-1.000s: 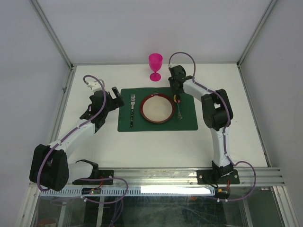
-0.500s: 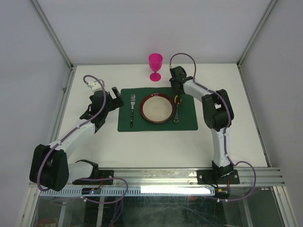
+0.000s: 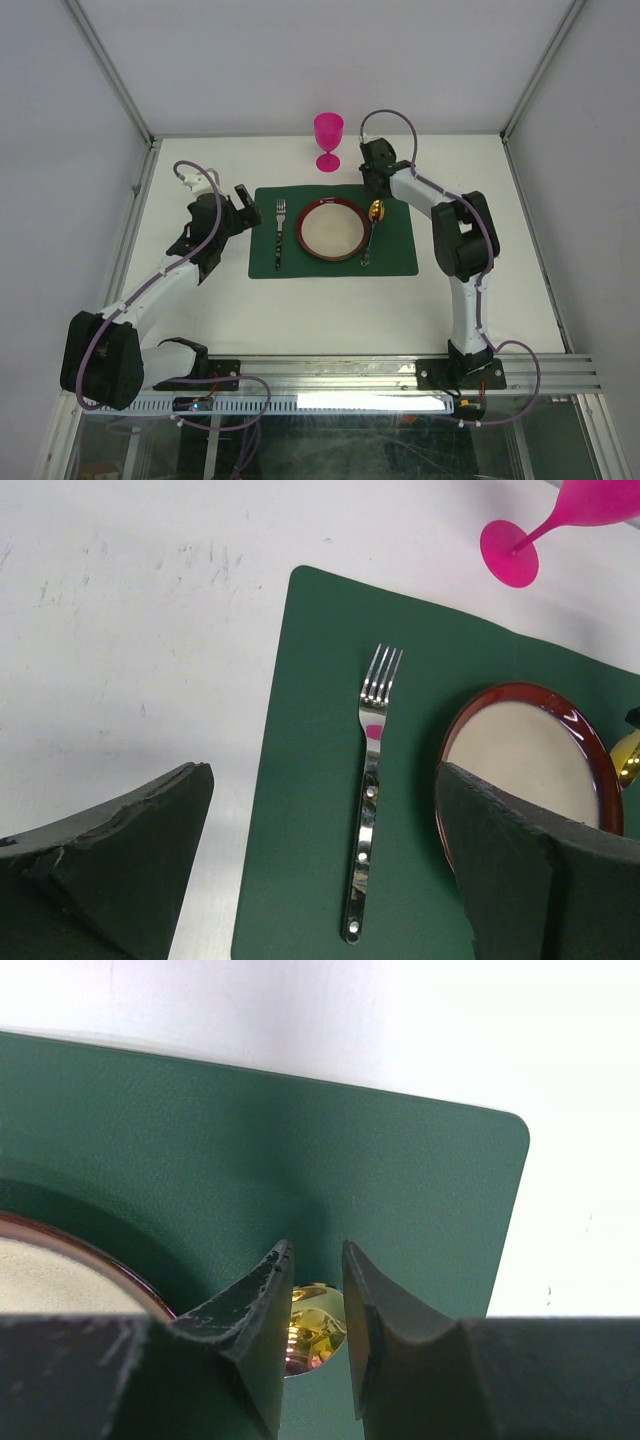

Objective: Set the dinner table for one person
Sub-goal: Adjust the spoon at the center of the board, then adjust the napkin at the center of the board.

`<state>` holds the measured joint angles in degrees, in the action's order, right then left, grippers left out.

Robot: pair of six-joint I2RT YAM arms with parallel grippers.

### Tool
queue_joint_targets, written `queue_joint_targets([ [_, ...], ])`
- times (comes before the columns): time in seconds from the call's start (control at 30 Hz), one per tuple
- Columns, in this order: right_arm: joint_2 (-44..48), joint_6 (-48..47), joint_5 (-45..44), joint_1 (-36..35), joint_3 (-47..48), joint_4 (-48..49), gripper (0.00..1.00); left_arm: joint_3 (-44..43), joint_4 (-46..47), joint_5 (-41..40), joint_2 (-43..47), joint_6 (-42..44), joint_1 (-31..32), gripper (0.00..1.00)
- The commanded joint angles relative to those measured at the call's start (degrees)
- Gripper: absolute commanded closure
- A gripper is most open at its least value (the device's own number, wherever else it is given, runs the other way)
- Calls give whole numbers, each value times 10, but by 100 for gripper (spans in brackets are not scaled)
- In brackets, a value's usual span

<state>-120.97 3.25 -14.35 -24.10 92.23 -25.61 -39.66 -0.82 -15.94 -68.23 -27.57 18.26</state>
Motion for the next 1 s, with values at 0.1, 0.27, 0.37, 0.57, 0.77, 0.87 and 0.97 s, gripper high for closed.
queue_joint_targets([
  [0.1, 42, -14, -15, -5, 24, 17, 71, -3, 22, 9, 9, -2, -6, 1],
  [0.27, 101, -2, -26, -15, -19, 9, 70, -3, 24, 13, 7, -3, -6, 1],
  [0.37, 152, 2, -31, -26, -64, 14, 69, 1, 28, 16, 7, -5, -6, 1],
  [0.57, 228, 33, -31, -41, -115, -25, 67, 2, 33, 27, 9, -11, -6, 1],
  [0.77, 301, 73, -14, -72, -217, -33, 66, 5, 33, 28, 18, -9, -6, 1],
  [0.87, 329, 97, 21, -84, -261, -32, 66, 7, 33, 32, 20, -11, -6, 1],
  [0.97, 355, 118, 26, -104, -300, -20, 66, 9, 33, 31, 21, -12, -6, 1],
])
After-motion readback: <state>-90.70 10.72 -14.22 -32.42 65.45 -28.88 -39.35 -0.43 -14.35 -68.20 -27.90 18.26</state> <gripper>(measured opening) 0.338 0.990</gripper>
